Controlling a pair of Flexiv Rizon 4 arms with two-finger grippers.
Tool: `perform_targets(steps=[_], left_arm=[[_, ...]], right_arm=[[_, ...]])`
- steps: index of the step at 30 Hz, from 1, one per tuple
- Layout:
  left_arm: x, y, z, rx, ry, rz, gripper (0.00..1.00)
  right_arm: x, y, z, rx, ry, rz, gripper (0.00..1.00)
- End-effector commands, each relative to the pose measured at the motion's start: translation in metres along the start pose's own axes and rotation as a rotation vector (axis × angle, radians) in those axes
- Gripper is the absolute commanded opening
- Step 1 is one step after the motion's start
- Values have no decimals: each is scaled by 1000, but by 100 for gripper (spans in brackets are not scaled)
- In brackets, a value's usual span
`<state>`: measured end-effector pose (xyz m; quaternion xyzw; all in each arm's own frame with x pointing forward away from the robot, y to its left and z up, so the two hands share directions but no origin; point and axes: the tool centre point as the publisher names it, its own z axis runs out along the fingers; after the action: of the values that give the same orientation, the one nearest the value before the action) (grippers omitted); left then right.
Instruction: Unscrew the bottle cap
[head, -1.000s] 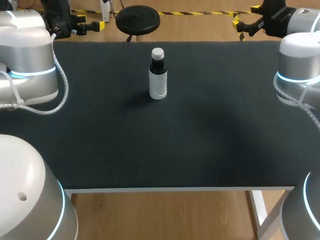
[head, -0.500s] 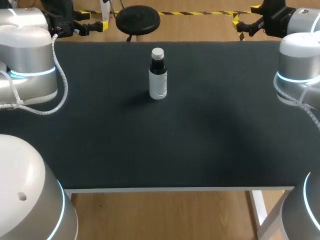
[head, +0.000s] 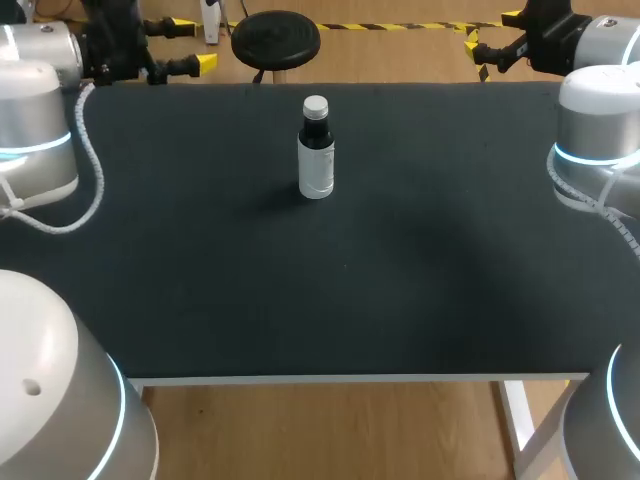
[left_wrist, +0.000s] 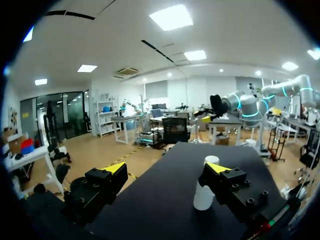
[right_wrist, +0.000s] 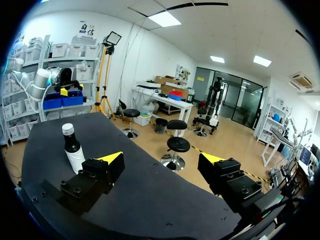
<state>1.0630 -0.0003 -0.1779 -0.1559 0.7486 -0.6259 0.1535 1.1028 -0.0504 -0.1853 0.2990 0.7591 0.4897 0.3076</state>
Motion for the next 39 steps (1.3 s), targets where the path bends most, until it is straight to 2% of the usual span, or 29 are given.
perform_targets(steps=[1, 2, 5, 10, 18, 22, 39], left_arm=[[-2, 6, 8, 0, 81, -3, 100], [-1, 6, 10, 10, 108, -1, 100], [2, 6, 15, -34, 129, 20, 100], [11, 8, 20, -8, 172, 18, 100], [26, 19, 37, -121, 265, 65, 100], [30, 21, 40, -139, 304, 84, 100], [30, 21, 40, -141, 306, 90, 100]], right_arm=[[-1, 0, 0, 1, 1, 0, 100], [-1, 0, 0, 1, 1, 0, 100], [-1, 0, 0, 1, 1, 0, 100], [-1, 0, 0, 1, 1, 0, 100], [-1, 0, 0, 1, 1, 0, 100], [-1, 0, 0, 1, 1, 0, 100], [-1, 0, 0, 1, 1, 0, 100]])
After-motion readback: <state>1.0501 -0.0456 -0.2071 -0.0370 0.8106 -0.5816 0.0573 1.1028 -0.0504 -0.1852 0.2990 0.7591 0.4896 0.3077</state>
